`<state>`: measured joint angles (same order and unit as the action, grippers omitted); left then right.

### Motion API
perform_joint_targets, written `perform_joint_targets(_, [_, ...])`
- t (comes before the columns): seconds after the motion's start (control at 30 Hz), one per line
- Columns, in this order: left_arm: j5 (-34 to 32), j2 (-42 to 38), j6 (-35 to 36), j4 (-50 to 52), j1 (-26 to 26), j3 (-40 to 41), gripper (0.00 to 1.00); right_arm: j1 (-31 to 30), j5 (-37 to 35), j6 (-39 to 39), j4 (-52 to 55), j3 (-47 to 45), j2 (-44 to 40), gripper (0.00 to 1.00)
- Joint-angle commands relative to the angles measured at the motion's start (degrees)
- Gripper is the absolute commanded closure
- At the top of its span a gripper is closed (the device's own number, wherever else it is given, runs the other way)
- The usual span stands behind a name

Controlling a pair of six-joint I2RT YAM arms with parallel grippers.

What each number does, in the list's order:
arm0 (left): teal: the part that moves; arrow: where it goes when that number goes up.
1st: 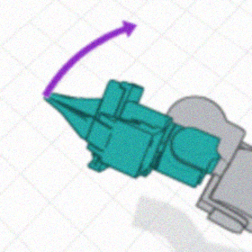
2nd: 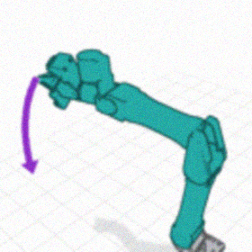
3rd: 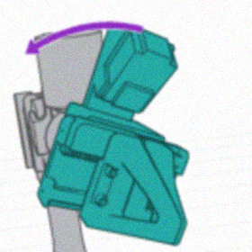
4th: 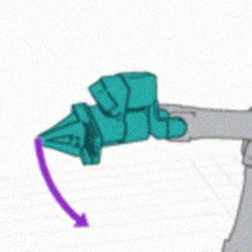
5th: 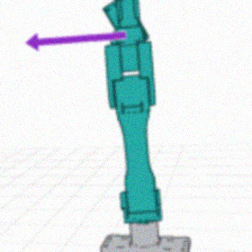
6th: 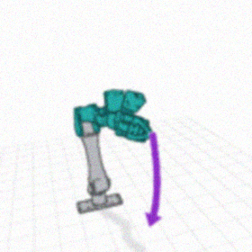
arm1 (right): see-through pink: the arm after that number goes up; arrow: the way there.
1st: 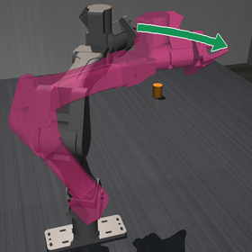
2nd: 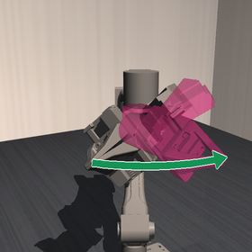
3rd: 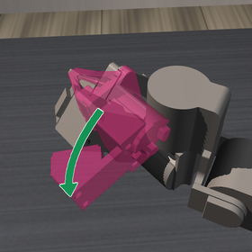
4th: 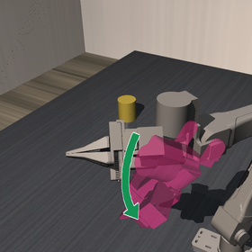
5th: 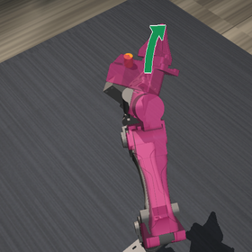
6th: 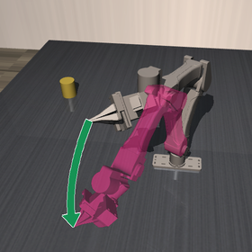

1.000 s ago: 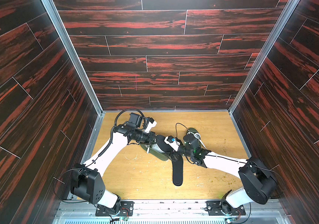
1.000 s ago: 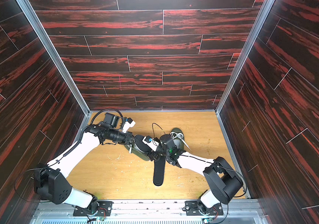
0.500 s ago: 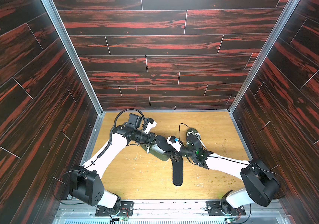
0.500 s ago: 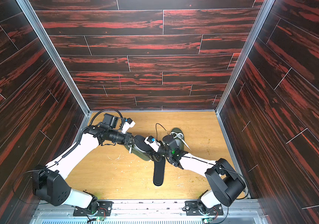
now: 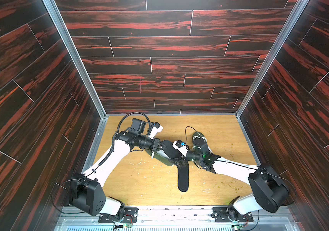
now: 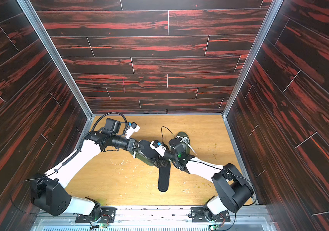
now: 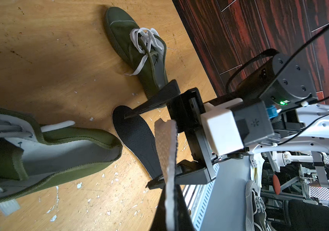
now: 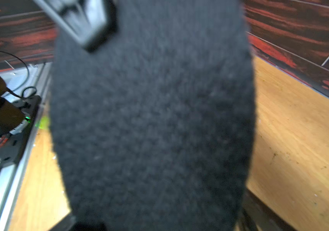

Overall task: Insert the insole into the shoe
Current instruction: Pick up the insole from the center of the board.

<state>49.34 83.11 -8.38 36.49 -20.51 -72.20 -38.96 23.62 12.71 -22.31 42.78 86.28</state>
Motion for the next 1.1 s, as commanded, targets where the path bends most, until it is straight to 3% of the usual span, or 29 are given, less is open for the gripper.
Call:
perform_joint_targets(0.0, [-1.15,-1.51,0.22,0.49,0.33,0.42,1.0,0.29,0.79,0.18,-0.82,1.28,-0.76,0.14])
perform_joint_targets(0.23, [-3.55,-0.5,-0.45,0.01,0.47,0.24,1.0,0.28,-0.13,-1.01,-2.38,-0.77,-3.2,0.3])
perform_joint_targets(0.37, [-4.24,-0.55,-0.41,-0.61,0.48,0.27,1.0,0.23,0.28,-2.33,-2.85,-1.19,-3.48,0.34])
perform_joint_targets(0.43, [-3.09,-0.59,-0.25,-1.16,0.47,0.52,1.0,0.23,0.7,-3.16,-2.85,-1.17,-3.33,0.33])
perform_joint_targets(0.67, [5.83,-1.38,2.09,-2.47,0.44,1.09,1.0,0.36,-0.3,-2.08,-0.18,1.2,-0.79,0.02])
perform_joint_targets(0.87, [6.29,-0.02,5.83,1.85,0.39,-0.79,1.0,0.79,3.21,0.64,1.24,2.86,-0.41,0.02])
perform_joint_targets(1.07, [4.1,0.37,6.25,1.92,0.47,-0.92,1.0,0.74,3.95,0.76,0.32,2.55,-1.09,0.2])
